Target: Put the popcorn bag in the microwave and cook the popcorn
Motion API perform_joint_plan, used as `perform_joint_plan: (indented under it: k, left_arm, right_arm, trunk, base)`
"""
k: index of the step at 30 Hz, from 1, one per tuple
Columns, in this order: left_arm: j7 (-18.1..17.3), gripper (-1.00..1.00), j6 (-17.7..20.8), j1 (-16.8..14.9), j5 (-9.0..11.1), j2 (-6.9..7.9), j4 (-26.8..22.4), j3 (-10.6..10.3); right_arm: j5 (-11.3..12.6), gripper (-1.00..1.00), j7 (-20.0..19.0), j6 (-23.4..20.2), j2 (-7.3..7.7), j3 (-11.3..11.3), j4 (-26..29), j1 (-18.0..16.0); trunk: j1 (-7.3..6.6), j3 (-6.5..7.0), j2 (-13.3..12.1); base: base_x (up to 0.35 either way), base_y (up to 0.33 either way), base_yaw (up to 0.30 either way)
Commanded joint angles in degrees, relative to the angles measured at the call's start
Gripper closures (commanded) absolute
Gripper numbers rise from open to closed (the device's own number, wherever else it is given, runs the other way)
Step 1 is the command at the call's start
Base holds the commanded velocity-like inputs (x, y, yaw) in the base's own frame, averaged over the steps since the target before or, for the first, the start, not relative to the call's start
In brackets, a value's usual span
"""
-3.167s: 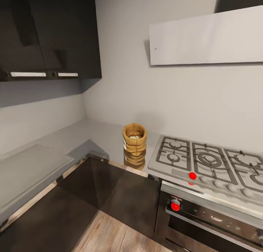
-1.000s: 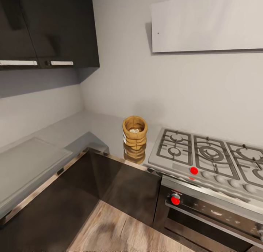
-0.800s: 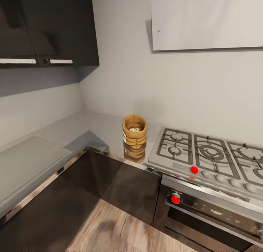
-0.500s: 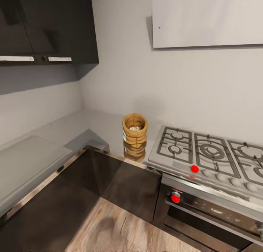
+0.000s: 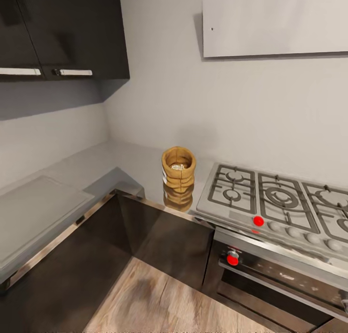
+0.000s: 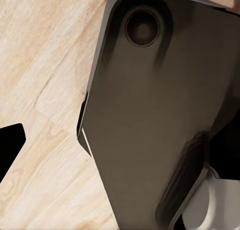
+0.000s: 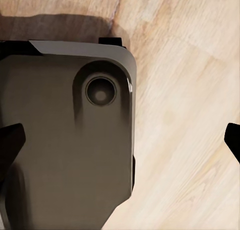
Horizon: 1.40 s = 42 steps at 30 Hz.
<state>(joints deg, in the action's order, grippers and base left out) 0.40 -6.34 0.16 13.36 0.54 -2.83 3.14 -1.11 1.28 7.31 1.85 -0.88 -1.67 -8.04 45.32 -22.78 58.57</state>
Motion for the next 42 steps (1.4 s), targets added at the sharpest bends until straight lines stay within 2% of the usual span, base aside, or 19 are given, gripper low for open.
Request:
perform_joint_plan:
  k: [1,20,42]
  left_arm:
    - [0.0,-1.00,-0.1,0.0,0.0,-0.01,-0.1,0.3]
    - [0.0,-1.00,0.0,0.0,0.0,-0.01,-0.1,0.3]
    - [0.1,-1.00,-0.2,0.0,0.0,-0.10,-0.1,0.3]
  right_arm:
    - [-0.1,-1.00,0.1,0.3,0.00,-0.1,-0.2,-0.1]
    - [-0.2,-1.00,0.1,0.3,-0.09,-0.1,-0.2,-0.1]
    - [-0.2,-1.00,0.1,0.8,0.09,-0.1,-0.2,-0.1]
  trunk:
    - [0.00,-0.14,0.0]
    - [0.00,-1.83,0.0]
    - [0.00,-1.89,0.0]
  base:
    - [0.000,0.000,0.000]
    - [0.000,0.000,0.000]
    - [-0.030,0.000,0.000]
